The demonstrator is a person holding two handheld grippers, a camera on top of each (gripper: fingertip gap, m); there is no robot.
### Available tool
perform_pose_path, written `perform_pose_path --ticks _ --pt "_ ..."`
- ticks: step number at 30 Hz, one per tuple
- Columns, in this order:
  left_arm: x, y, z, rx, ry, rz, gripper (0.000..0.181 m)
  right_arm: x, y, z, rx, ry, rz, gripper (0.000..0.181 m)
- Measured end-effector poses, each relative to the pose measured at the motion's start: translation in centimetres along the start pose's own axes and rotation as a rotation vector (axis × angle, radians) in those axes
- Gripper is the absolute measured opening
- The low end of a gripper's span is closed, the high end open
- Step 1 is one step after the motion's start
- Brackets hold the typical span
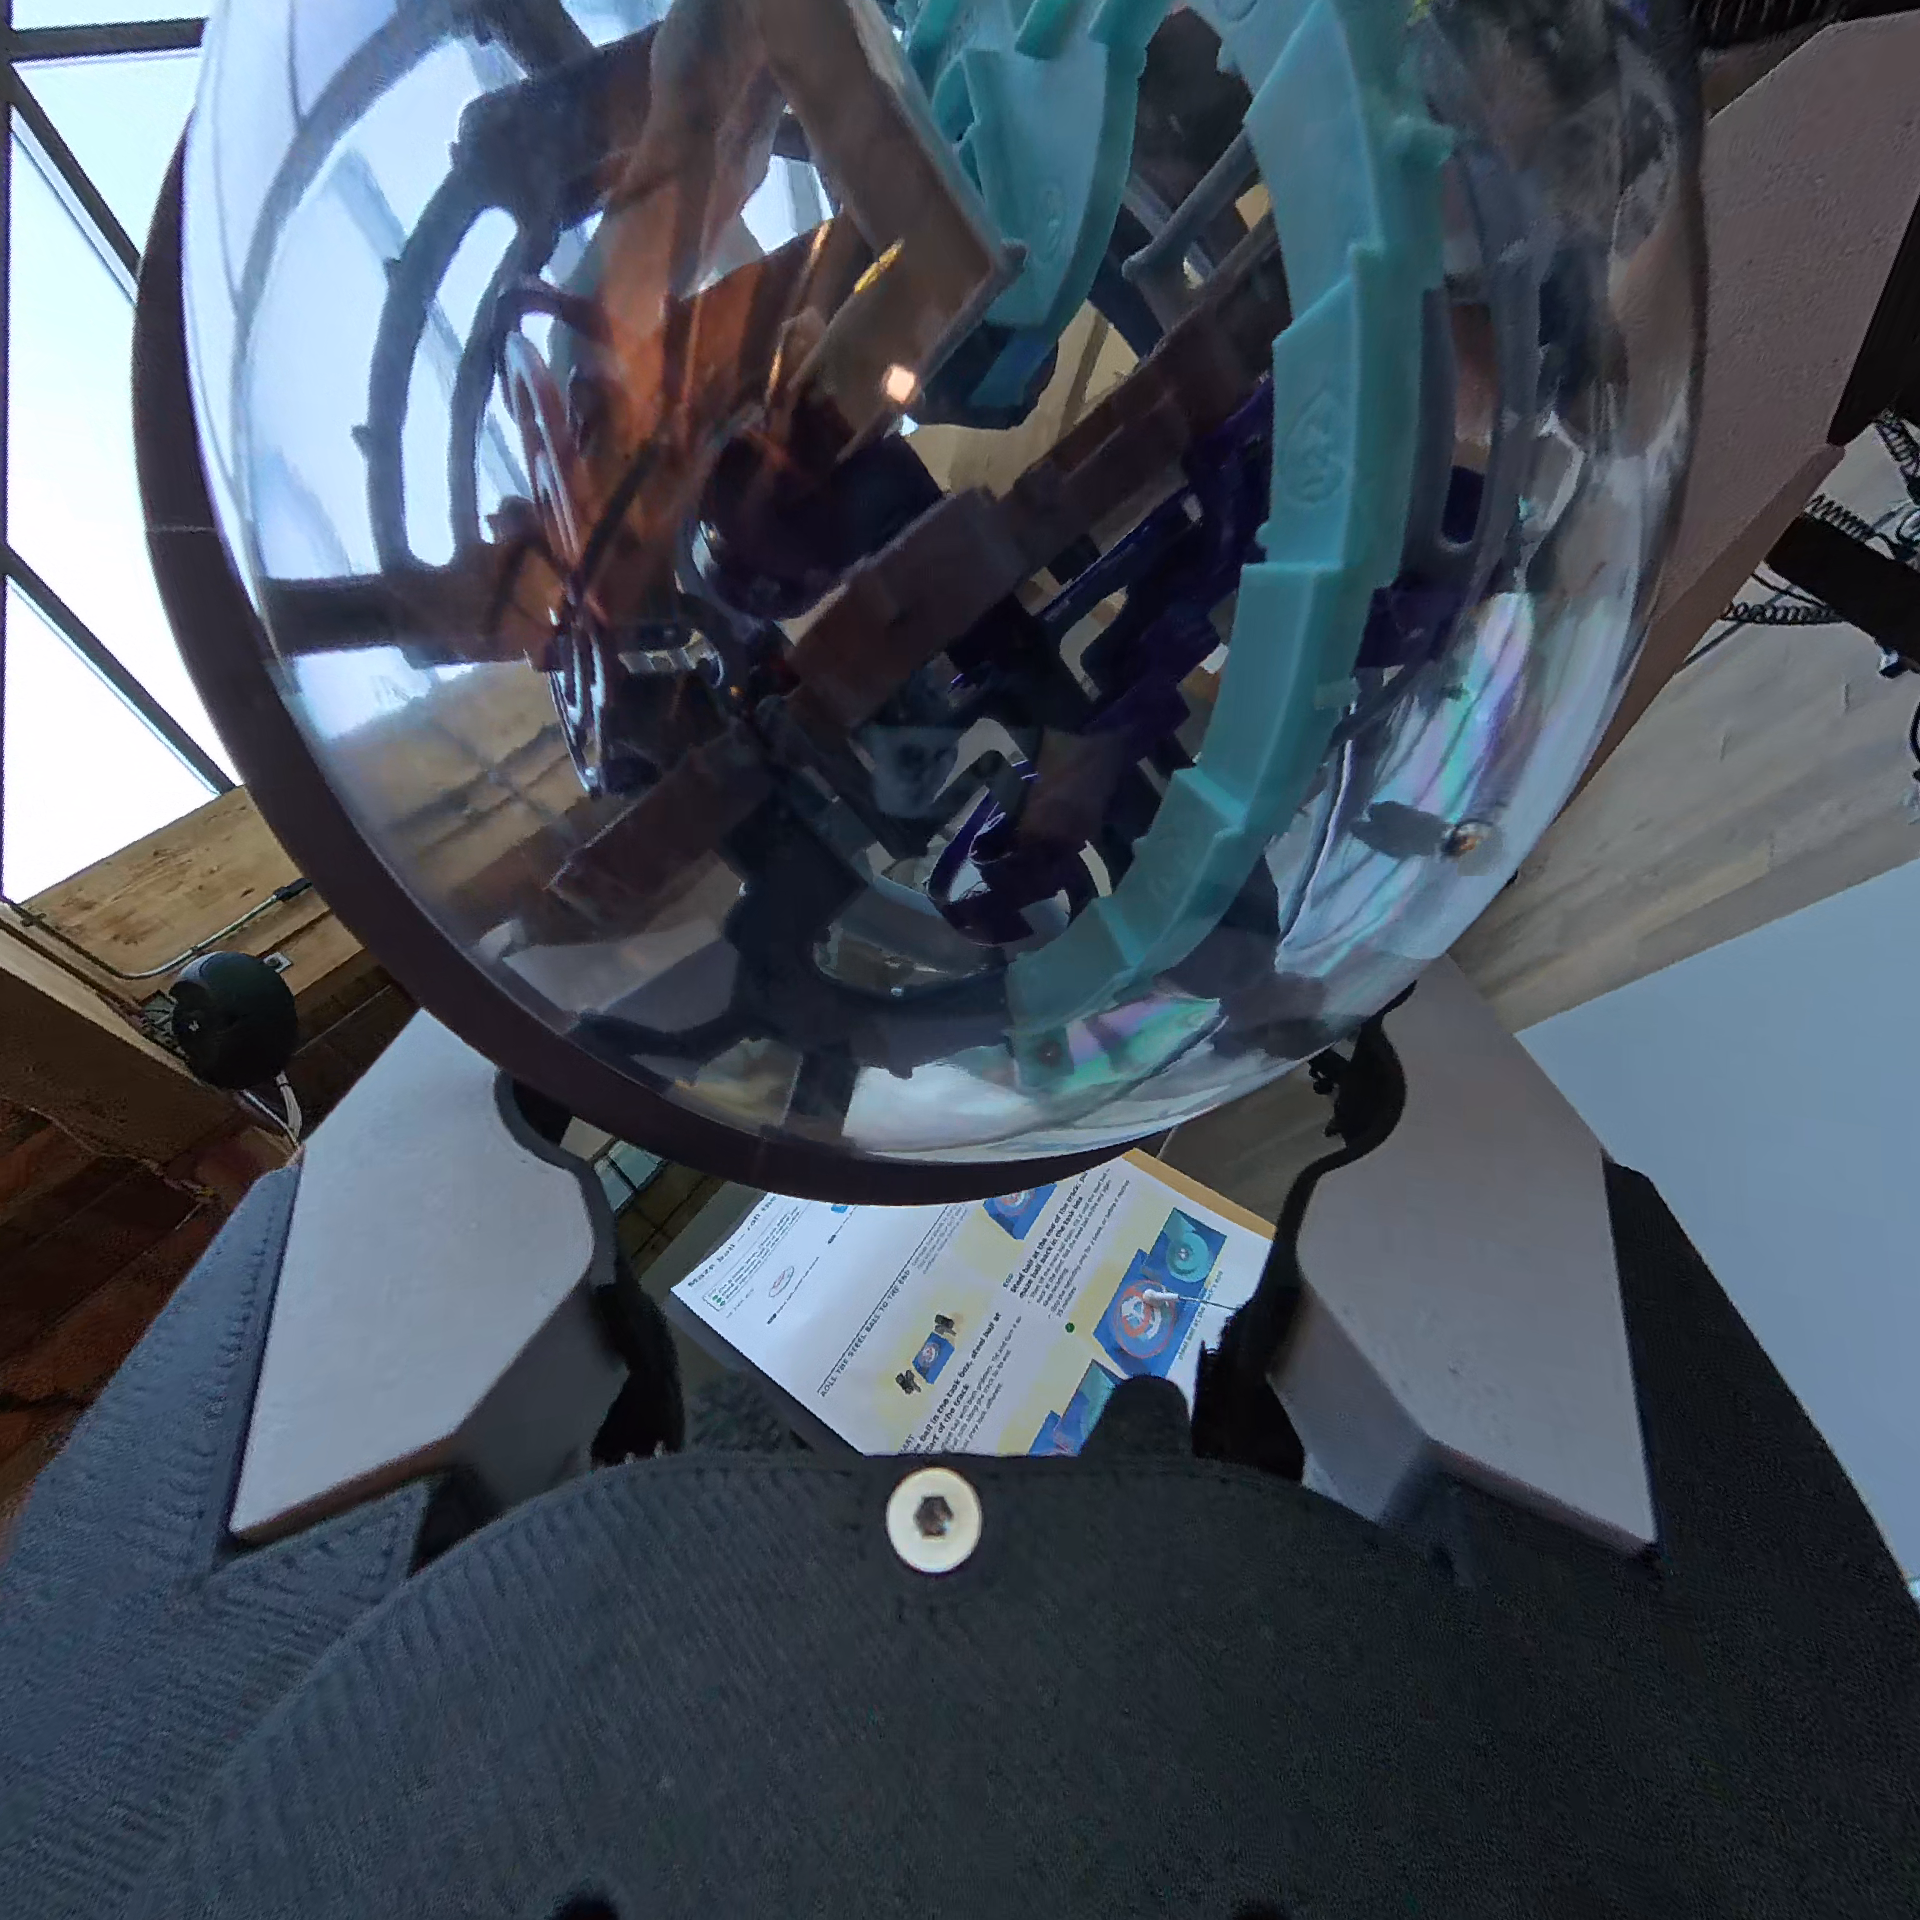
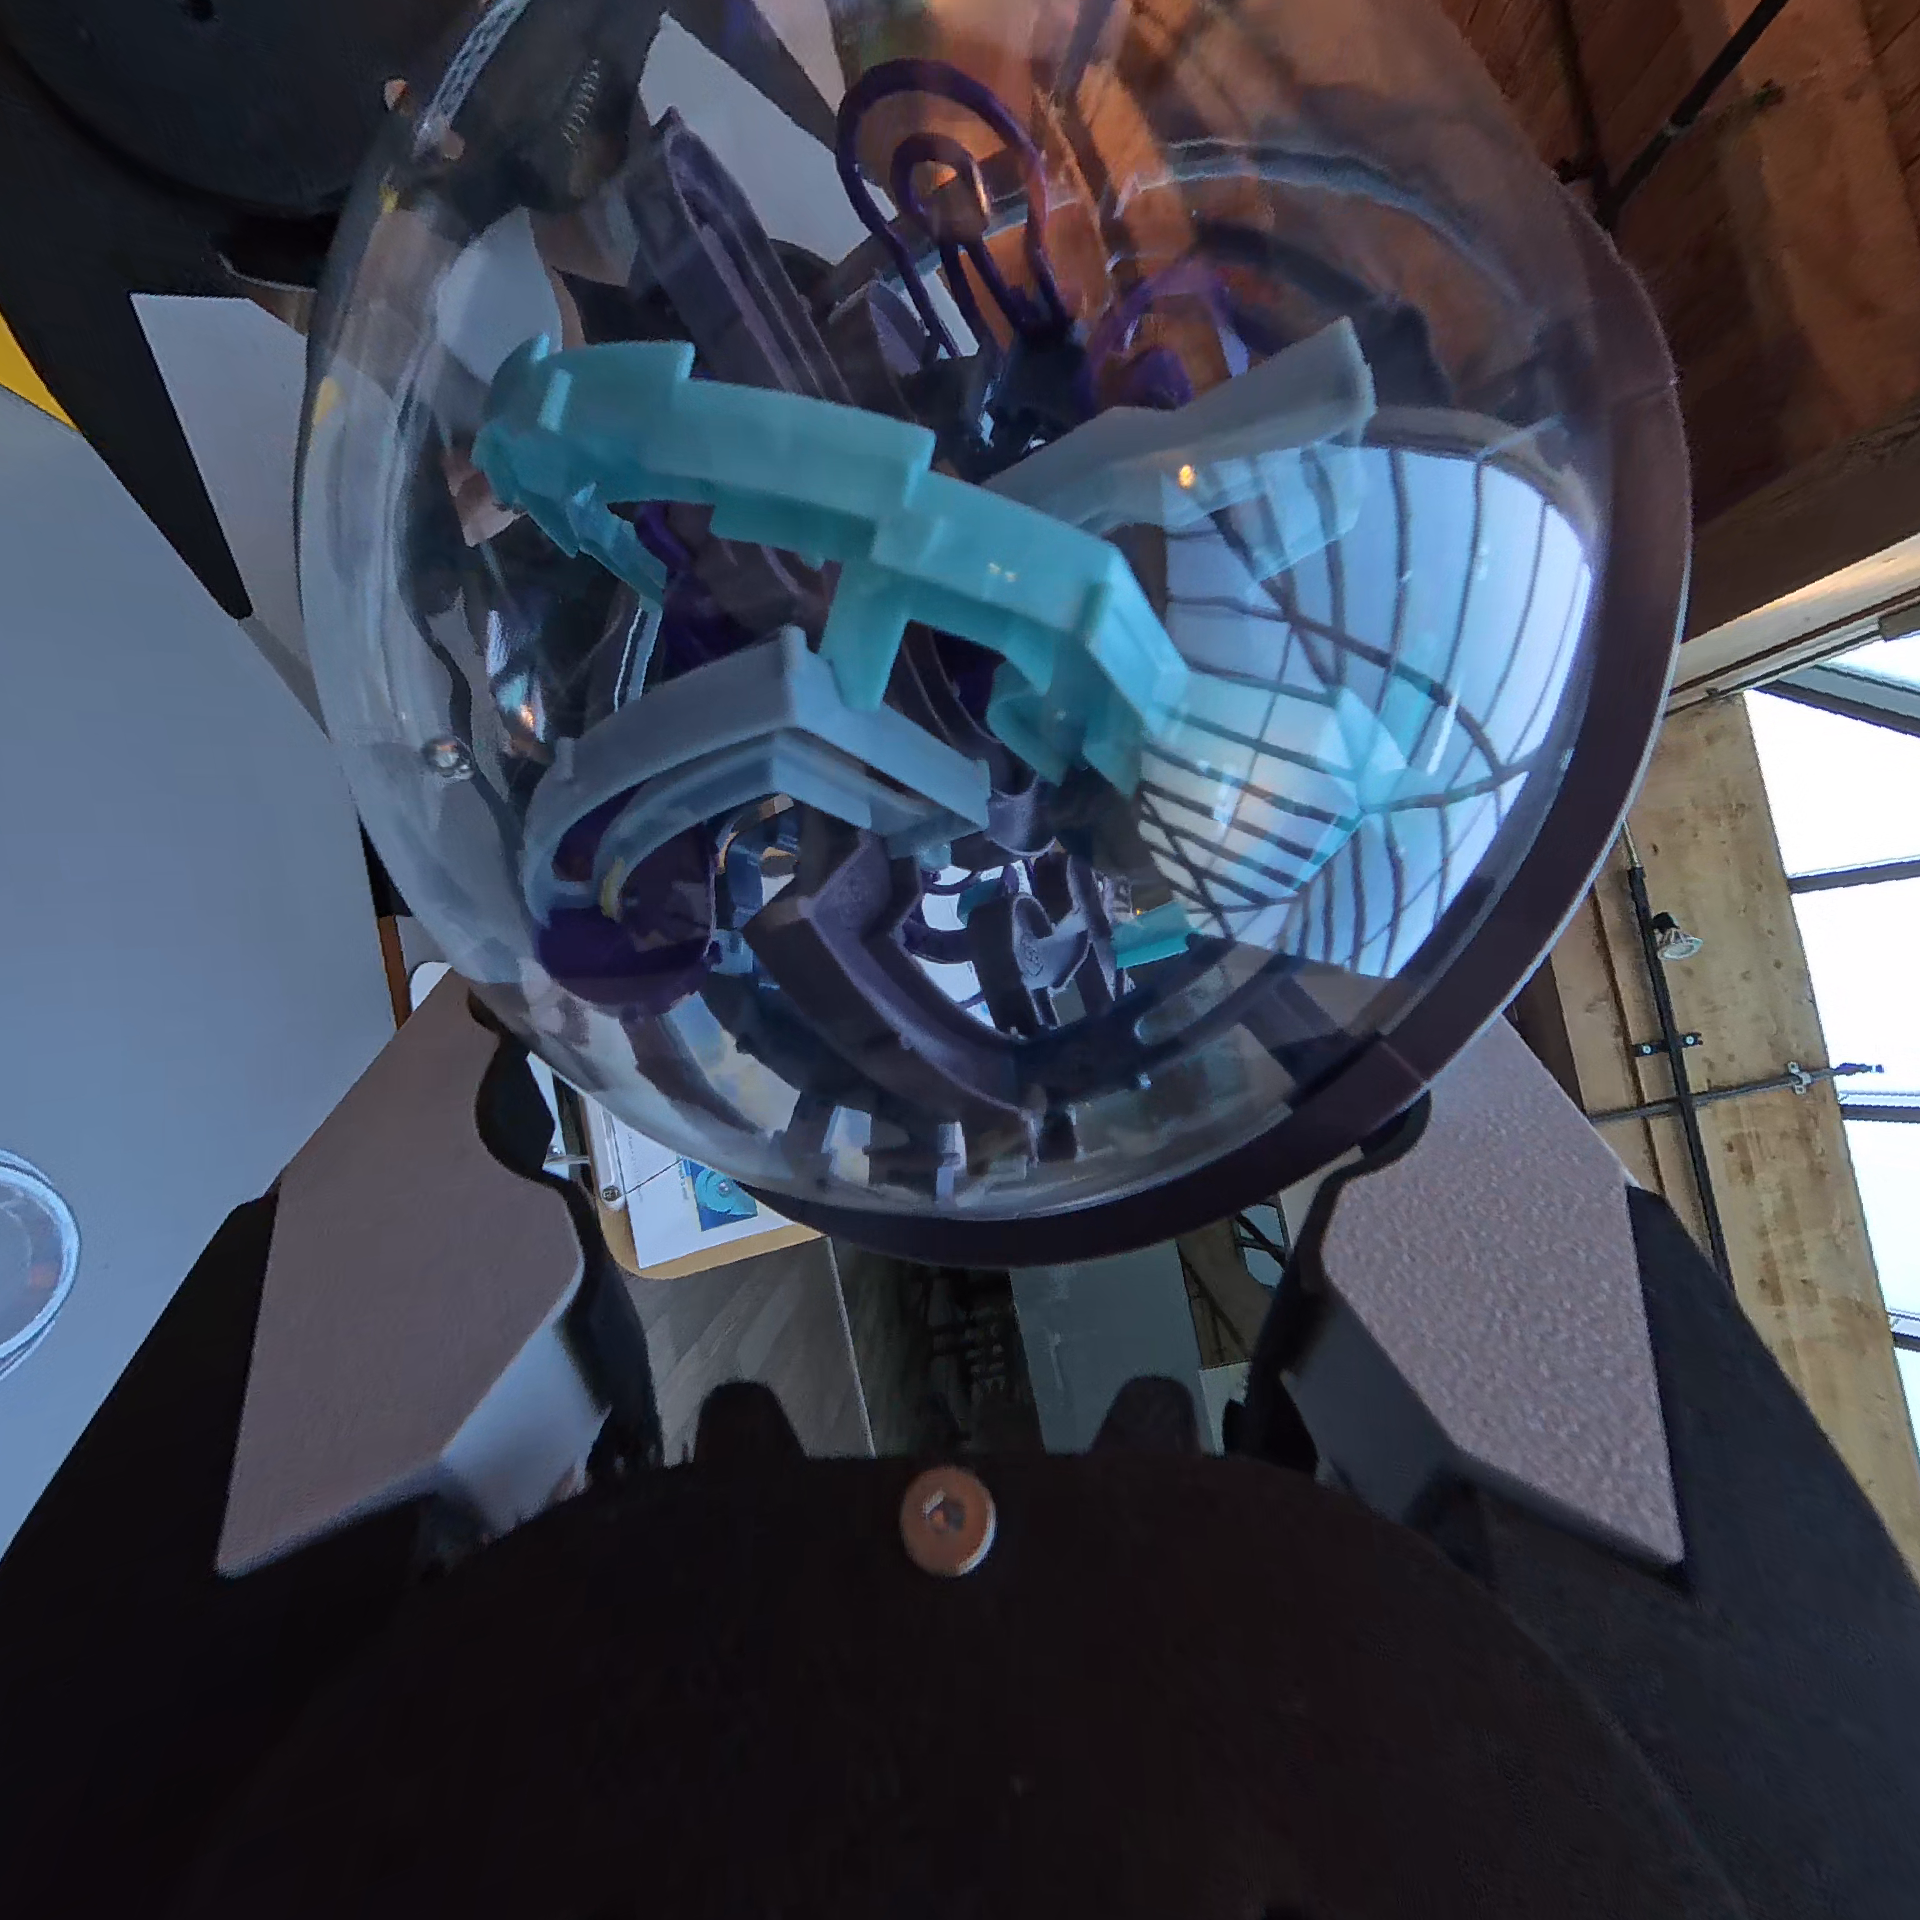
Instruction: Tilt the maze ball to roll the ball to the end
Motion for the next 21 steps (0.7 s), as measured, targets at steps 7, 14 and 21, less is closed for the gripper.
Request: perform_pose_path --ticks 7,14,21 --pt "-0.9 -0.6 0.3 -0.013 0.014 0.042 0.15 -0.4 0.6 -0.6 0.047 0.012 -0.029 0.158" --pt "-1.5 -1.0 0.4 -0.029 0.031 0.071 0.149 -0.8 1.0 -1.0 0.076 0.019 -0.052 0.158" --pt "-2.1 -1.6 0.5 -0.042 0.043 0.098 0.15 -1.4 1.6 -1.3 0.109 0.027 -0.078 0.158"
Point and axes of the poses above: each gripper's, where its closed fingertips meet, z back along the fingers, x out of its top, y = z × x across the jaws, the point moved 10 cm from there along z, back along the fingers, and after that the axes turned 1 degree about y, right-handed, at the moved point
